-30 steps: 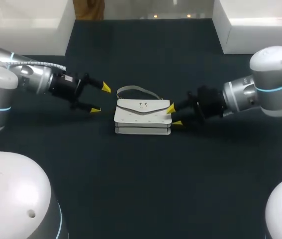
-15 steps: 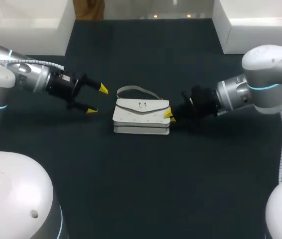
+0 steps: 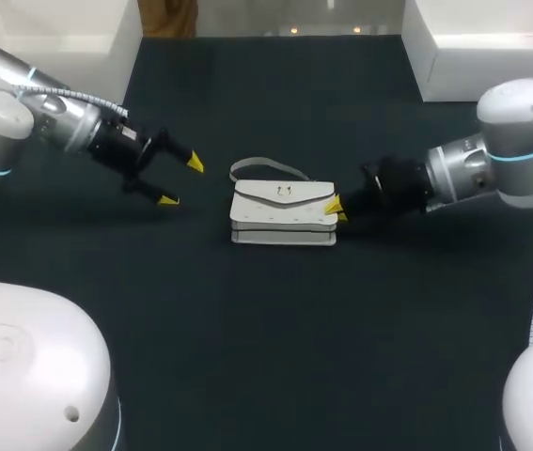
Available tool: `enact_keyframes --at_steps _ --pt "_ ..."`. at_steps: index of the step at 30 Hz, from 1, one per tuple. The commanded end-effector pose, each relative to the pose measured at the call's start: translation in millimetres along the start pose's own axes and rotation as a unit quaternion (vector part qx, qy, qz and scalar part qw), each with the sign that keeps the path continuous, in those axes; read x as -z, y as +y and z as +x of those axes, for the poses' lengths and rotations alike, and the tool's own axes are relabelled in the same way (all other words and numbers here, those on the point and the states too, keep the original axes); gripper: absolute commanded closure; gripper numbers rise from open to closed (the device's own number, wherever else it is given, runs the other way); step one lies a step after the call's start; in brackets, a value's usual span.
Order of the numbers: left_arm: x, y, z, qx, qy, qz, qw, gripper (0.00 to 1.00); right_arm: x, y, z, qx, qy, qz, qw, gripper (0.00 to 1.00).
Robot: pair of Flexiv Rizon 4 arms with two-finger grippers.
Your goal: Pick up the bag, open it, inspect its contents, close it, and place it on the opposite side
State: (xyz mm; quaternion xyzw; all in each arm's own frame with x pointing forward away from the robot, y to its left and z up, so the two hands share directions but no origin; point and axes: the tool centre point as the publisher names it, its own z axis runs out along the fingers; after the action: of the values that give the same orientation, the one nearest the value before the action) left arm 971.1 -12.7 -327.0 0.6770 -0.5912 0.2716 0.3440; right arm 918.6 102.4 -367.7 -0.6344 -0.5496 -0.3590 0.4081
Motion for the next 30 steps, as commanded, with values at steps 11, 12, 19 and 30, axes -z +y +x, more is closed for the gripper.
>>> enact_keyframes --at_steps 11,12,19,30 --pt "10.8 -6.7 6.2 -0.002 -0.084 -0.029 0.996 0.0 26.9 8.6 -5.8 -0.004 0.006 0.016 1.0 1.0" --pt "10.8 -6.7 6.2 -0.002 -0.084 -0.029 0.996 0.0 26.9 8.6 -5.8 -0.004 0.006 0.016 1.0 1.0" --pt "10.8 -6.7 6.2 -0.002 -0.084 -0.029 0.996 0.0 26.9 8.6 -5.8 -0.004 0.006 0.016 1.0 1.0" --pt "52.1 -30.6 -1.9 -0.063 -0.179 -0.031 0.981 0.0 102.6 39.2 -5.4 0.046 -0.018 -0.04 0.998 1.0"
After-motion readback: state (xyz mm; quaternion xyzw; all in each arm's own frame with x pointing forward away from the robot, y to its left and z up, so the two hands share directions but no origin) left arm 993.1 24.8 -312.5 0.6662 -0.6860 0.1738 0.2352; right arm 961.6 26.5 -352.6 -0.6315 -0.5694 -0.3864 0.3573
